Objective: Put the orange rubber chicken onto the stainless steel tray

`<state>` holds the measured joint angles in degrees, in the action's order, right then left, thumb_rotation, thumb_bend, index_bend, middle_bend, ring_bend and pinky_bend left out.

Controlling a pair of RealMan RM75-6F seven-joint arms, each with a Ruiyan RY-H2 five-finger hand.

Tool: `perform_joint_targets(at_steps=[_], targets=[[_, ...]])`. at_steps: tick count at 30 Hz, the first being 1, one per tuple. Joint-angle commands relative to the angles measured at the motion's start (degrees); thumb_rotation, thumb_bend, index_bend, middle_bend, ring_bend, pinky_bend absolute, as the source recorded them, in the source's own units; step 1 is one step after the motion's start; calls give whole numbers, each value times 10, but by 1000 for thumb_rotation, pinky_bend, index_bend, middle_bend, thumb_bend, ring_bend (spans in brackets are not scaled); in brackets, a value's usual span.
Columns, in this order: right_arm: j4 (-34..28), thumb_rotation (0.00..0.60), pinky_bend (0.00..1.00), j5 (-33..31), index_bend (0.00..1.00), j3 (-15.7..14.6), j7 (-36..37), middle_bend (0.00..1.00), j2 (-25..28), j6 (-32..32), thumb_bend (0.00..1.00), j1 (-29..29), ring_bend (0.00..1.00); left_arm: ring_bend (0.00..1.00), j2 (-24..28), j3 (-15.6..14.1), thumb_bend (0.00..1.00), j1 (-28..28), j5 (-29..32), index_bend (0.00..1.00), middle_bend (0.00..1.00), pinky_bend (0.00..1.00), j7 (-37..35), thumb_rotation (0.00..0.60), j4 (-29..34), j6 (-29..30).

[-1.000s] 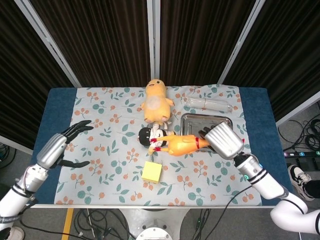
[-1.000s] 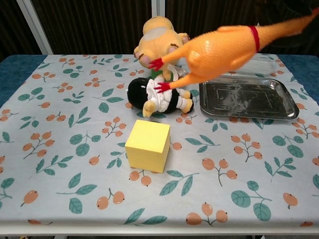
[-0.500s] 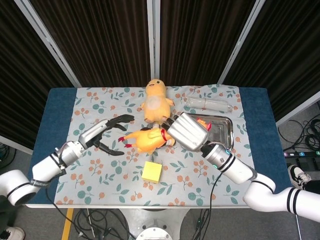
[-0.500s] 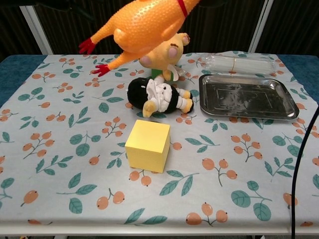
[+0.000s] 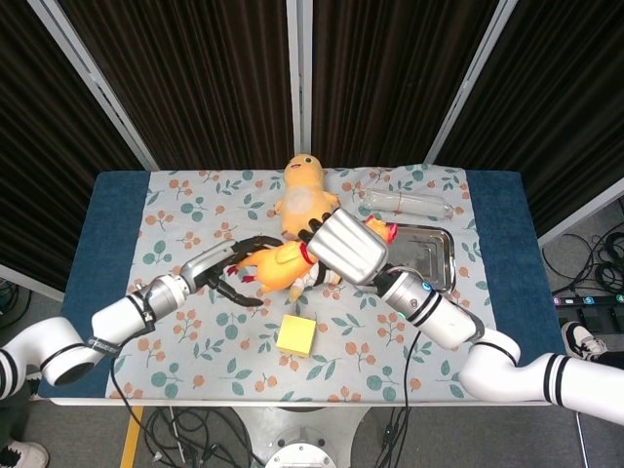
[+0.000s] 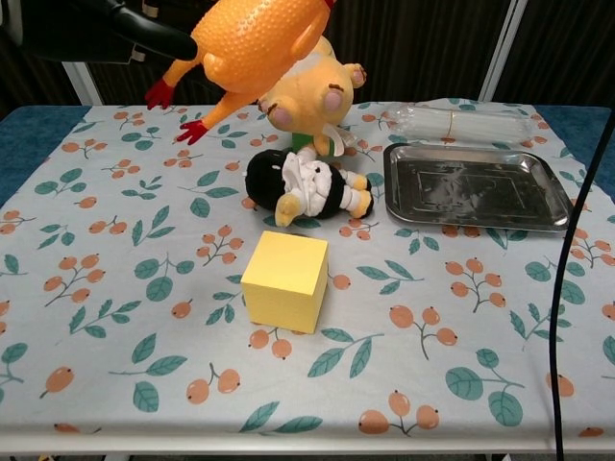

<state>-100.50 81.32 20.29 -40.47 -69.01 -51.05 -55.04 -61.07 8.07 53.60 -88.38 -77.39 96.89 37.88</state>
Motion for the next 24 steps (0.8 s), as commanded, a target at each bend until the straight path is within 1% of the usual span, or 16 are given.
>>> perform_joint_targets(at_steps=[1, 7, 15, 21, 24], targets=[[6, 600, 983, -9, 975, -4, -14, 771, -6, 0, 214, -8, 724, 152, -6, 3, 63, 10, 25, 204, 183, 260, 17, 600, -1, -18], [10, 600, 985, -27, 977, -7, -28, 773, -17, -2, 214, -22, 729, 166, -19, 15, 70, 21, 85, 207, 202, 271, 62, 600, -1, -49], [8, 600, 987, -34, 979, -16, -31, 775, -23, -9, 210, -34, 732, 213, -32, 32, 111, 22, 158, 260, 250, 311, 111, 600, -6, -73], [9, 600, 988, -34, 979, -22, -29, 776, -28, -16, 209, -40, 733, 277, -42, 43, 152, 19, 210, 329, 320, 374, 157, 600, -11, -82], [9, 600, 989, -37, 979, -25, -33, 777, -30, -19, 209, -42, 733, 347, -49, 45, 197, 17, 234, 402, 392, 426, 186, 600, -11, -79]])
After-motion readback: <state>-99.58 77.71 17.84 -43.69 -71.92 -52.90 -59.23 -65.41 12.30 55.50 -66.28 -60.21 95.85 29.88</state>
